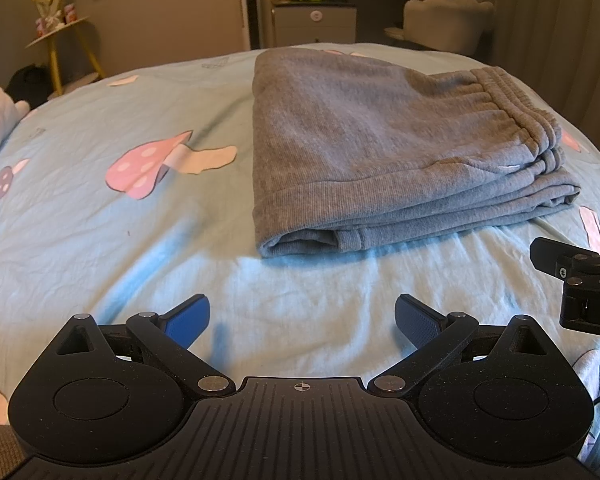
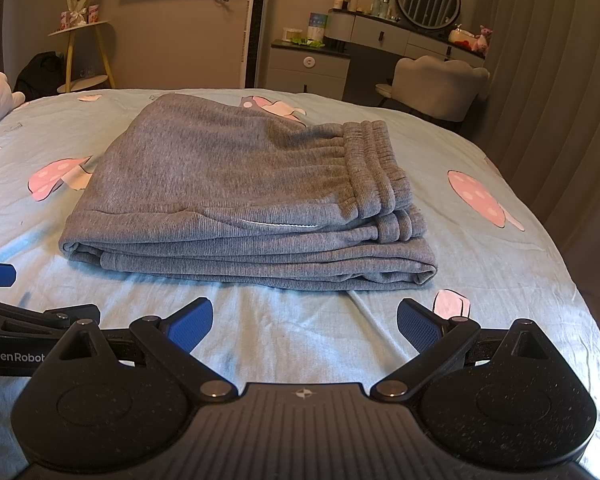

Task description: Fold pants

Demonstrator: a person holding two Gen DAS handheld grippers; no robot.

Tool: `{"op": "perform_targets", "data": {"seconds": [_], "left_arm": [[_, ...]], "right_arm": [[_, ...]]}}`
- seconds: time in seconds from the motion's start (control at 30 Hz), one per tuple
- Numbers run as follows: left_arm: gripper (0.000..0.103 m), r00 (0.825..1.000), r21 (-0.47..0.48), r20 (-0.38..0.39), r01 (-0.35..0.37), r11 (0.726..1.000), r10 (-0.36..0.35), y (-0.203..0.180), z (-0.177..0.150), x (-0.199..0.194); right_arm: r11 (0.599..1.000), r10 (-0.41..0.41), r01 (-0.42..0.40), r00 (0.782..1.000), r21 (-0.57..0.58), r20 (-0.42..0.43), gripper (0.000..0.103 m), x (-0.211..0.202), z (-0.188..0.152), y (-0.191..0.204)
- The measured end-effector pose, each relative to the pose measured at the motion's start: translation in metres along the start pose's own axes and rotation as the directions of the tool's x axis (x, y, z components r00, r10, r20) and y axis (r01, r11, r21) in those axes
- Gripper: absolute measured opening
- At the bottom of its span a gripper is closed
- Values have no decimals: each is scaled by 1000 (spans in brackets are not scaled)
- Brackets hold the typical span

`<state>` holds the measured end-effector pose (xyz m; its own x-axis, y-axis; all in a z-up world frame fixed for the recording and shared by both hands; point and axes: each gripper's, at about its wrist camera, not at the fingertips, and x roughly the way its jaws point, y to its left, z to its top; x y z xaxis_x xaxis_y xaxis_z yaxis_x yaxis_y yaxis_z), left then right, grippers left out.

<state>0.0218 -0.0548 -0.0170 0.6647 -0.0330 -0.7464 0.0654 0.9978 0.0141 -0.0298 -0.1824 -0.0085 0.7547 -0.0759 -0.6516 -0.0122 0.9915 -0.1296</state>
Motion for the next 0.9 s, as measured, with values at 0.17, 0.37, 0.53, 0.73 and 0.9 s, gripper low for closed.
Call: {"op": "perform_targets", "data": {"seconds": [0.17, 0.37, 0.53, 0.73, 0.9], "left_arm": [[102, 1000, 1, 0, 1, 1000, -1, 0, 0, 0], [102, 1000, 0, -1, 0, 1000, 0, -1, 0, 0], [102, 1000, 2, 2, 2, 1000, -2, -2, 0, 0], [102, 1000, -3, 2, 10, 1000, -10, -1, 0, -1], [102, 1000, -7, 5, 13, 1000, -13, 1, 1, -1]], "right_arm": [[1000, 0, 0, 1000, 2, 1, 99, -1, 0, 0], [1000, -1, 1, 1000, 5, 3, 99, -1, 0, 0], [1000, -3, 3, 1000, 6, 4, 99, -2, 0, 0], [1000, -6, 6, 1000, 6, 2, 99, -2, 0, 1], [1000, -5, 5, 1000, 7, 2, 99, -2, 1, 1]]}}
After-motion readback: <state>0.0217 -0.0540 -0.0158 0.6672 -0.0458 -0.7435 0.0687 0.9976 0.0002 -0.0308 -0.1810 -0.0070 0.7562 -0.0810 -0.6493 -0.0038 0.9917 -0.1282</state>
